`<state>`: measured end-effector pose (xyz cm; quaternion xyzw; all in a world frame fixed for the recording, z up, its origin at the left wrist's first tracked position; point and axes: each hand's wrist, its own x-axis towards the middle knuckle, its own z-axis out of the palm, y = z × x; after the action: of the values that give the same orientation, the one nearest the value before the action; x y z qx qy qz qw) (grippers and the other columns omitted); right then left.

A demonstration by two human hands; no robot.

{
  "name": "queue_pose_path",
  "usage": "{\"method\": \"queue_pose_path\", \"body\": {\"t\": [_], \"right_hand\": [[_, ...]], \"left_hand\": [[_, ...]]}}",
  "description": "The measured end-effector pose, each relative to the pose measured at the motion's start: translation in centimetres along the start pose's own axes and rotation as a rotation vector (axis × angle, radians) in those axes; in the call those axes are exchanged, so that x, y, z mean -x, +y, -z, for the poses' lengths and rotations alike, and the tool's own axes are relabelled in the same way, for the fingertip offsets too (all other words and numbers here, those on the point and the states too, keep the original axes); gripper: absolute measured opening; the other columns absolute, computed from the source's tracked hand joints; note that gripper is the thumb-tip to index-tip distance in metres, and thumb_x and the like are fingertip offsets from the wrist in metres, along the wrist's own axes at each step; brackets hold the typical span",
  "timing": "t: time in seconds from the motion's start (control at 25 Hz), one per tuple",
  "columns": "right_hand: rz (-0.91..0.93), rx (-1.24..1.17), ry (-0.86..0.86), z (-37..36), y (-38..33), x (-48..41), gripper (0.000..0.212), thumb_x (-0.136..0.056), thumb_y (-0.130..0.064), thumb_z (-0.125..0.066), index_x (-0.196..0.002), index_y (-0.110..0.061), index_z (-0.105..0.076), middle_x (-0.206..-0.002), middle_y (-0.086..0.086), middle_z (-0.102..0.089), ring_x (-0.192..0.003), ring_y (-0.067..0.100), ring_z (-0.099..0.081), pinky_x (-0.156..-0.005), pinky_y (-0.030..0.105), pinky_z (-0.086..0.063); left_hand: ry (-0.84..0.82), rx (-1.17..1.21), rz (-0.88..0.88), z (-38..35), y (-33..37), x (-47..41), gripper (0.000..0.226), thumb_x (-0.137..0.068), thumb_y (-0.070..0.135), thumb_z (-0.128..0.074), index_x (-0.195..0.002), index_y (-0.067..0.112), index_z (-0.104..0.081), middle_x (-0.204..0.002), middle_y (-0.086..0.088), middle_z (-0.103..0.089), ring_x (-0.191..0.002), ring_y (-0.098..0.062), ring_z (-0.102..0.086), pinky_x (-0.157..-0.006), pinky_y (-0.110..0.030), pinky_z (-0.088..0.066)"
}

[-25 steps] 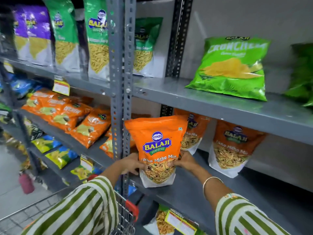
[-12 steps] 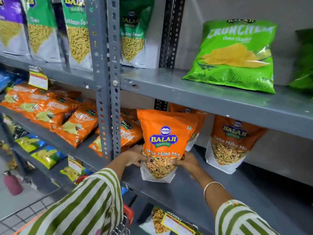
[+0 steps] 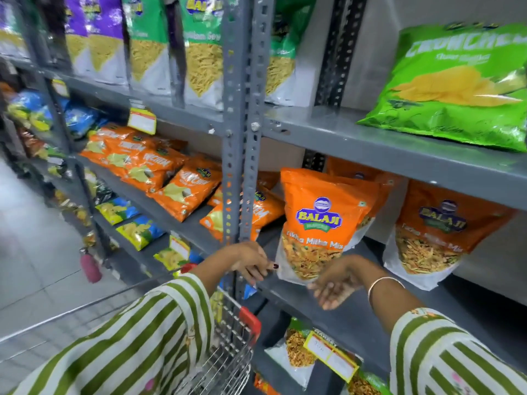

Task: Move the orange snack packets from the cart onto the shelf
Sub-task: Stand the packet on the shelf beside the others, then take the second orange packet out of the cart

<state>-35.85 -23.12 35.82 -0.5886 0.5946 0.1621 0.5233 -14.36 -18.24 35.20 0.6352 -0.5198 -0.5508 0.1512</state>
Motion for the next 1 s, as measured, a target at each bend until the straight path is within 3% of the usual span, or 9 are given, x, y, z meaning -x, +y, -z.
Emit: {"method": "queue_pose_path", "body": {"t": [0.12,0.2,0.28,0.36,0.44,0.56,0.76,0.88,1.0], "right_hand": [[0.190,0.069,-0.102,-3.8,-4.6,-1.6,0.015,-0.090,-0.020,-0.052,-0.080,-0.008,-0.056,-0.082,0.010,-0.061,-0.059,0.012,-0.067,-0.056,0.022,-0.056],[0.301,0.115,-0.118,-7.7,-7.6,-3.9,0.014,-0.090,-0.015,-0.053,-0.077,-0.014,-0.057,-0.079,0.004,-0.058,-0.068,0.013,-0.060,-0.060,0.022,-0.052],[0.327,0.169,-0.161,-11.8,-9.8,-7.2,0.016,-0.088,-0.011,-0.055,-0.074,-0.018,-0.056,-0.073,0.001,-0.053,-0.066,0.010,-0.053,-0.062,0.022,-0.044],[0.316,0.254,-0.164,-15.7,-11.0,-11.3,0.007,-0.084,-0.010,-0.062,-0.086,-0.014,-0.056,-0.073,0.003,-0.051,-0.064,0.013,-0.050,-0.056,0.023,-0.039],[0.314,0.359,-0.132,-19.1,-11.8,-16.0,0.042,-0.080,-0.012,-0.066,-0.118,-0.004,-0.049,-0.090,0.011,-0.056,-0.079,0.020,-0.051,-0.057,0.028,-0.042],[0.375,0.452,-0.066,-22.6,-12.0,-22.3,0.070,-0.078,-0.013,-0.070,-0.135,0.002,-0.034,-0.128,0.004,-0.047,-0.116,0.023,-0.048,-0.094,0.033,-0.044],[0.406,0.263,-0.041,-26.6,-11.9,-31.8,0.096,-0.070,-0.002,-0.075,-0.144,-0.001,-0.014,-0.153,0.016,-0.022,-0.140,0.028,-0.027,-0.110,0.034,-0.030],[0.393,0.260,-0.049,-27.9,-11.9,-35.0,0.091,-0.068,-0.006,-0.077,-0.142,-0.005,-0.025,-0.148,0.016,-0.034,-0.135,0.030,-0.035,-0.109,0.036,-0.033],[0.417,0.206,0.019,-29.0,-12.3,-35.3,0.068,-0.068,-0.002,-0.076,-0.128,0.000,-0.044,-0.133,0.016,-0.054,-0.122,0.031,-0.051,-0.087,0.025,-0.045]], "left_hand": [[-0.146,-0.057,0.210,1.9,-5.3,2.8,0.019,-0.094,0.015,-0.042,-0.085,0.008,-0.057,-0.088,-0.011,-0.058,-0.079,-0.023,-0.060,-0.069,-0.039,-0.052],[-0.123,-0.053,0.338,3.6,-10.7,4.3,0.028,-0.093,0.013,-0.042,-0.111,-0.004,-0.055,-0.100,-0.021,-0.060,-0.094,-0.036,-0.059,-0.069,-0.044,-0.049],[-0.050,-0.038,0.469,4.8,-17.2,5.4,0.037,-0.089,0.014,-0.048,-0.123,0.000,-0.048,-0.086,-0.014,-0.064,-0.101,-0.036,-0.059,-0.061,-0.036,-0.054],[0.009,0.039,0.623,4.9,-24.1,5.6,0.043,-0.088,0.021,-0.051,-0.126,0.001,-0.047,-0.089,-0.013,-0.063,-0.108,-0.037,-0.058,-0.075,-0.044,-0.056],[0.084,0.108,0.718,4.5,-29.3,5.4,0.061,-0.086,0.031,-0.057,-0.135,0.001,-0.036,-0.121,-0.022,-0.054,-0.113,-0.038,-0.055,-0.089,-0.050,-0.047],[0.298,0.063,0.626,3.4,-33.9,3.8,0.071,-0.087,0.027,-0.058,-0.143,0.004,-0.021,-0.148,-0.010,-0.033,-0.131,-0.028,-0.041,-0.101,-0.034,-0.037],[0.582,0.324,0.385,2.7,-41.6,-2.0,0.101,-0.054,0.030,-0.086,-0.136,0.007,-0.032,-0.141,-0.013,-0.045,-0.128,-0.027,-0.042,-0.104,-0.034,-0.037],[0.664,0.391,0.351,1.5,-42.8,-4.4,0.086,-0.056,0.017,-0.085,-0.130,0.007,-0.042,-0.134,-0.013,-0.052,-0.125,-0.030,-0.046,-0.102,-0.037,-0.040],[0.756,0.538,0.301,0.8,-42.4,-5.7,0.061,-0.065,0.004,-0.078,-0.120,0.003,-0.052,-0.121,-0.016,-0.062,-0.109,-0.025,-0.057,-0.091,-0.033,-0.044]]}}
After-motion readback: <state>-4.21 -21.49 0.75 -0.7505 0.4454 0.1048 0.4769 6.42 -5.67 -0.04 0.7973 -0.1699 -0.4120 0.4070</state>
